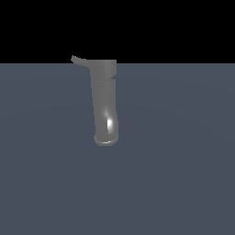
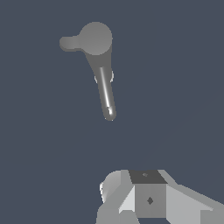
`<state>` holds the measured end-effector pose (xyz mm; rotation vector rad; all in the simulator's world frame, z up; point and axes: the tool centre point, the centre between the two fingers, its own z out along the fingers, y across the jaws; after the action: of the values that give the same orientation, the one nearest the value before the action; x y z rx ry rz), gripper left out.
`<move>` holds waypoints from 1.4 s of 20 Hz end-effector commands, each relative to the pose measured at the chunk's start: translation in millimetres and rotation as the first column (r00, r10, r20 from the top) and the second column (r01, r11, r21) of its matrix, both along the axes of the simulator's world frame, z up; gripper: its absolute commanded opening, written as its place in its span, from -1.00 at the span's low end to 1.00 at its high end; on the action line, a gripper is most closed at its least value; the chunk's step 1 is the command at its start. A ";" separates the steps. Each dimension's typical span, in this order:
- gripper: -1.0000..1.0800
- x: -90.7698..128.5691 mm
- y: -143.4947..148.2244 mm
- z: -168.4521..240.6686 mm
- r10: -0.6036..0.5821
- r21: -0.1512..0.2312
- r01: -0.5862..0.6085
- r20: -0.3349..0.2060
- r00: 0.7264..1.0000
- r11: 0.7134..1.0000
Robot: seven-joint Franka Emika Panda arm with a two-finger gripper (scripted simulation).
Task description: Turn on the faucet by rotating a designated handle.
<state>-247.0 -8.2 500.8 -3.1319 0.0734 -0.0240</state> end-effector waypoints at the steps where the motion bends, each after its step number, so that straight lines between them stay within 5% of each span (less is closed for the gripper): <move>1: -1.00 0.0 0.0 0.0 0.000 0.000 0.000 0.000 1.000 1.000; 18: -1.00 2.0 6.6 3.1 -0.015 -0.017 0.015 0.012 1.000 1.000; 28: -1.00 24.7 11.9 -2.4 -0.105 0.003 0.105 0.008 0.994 0.994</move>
<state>-227.0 2.5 499.8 -3.1278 0.2082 -0.0390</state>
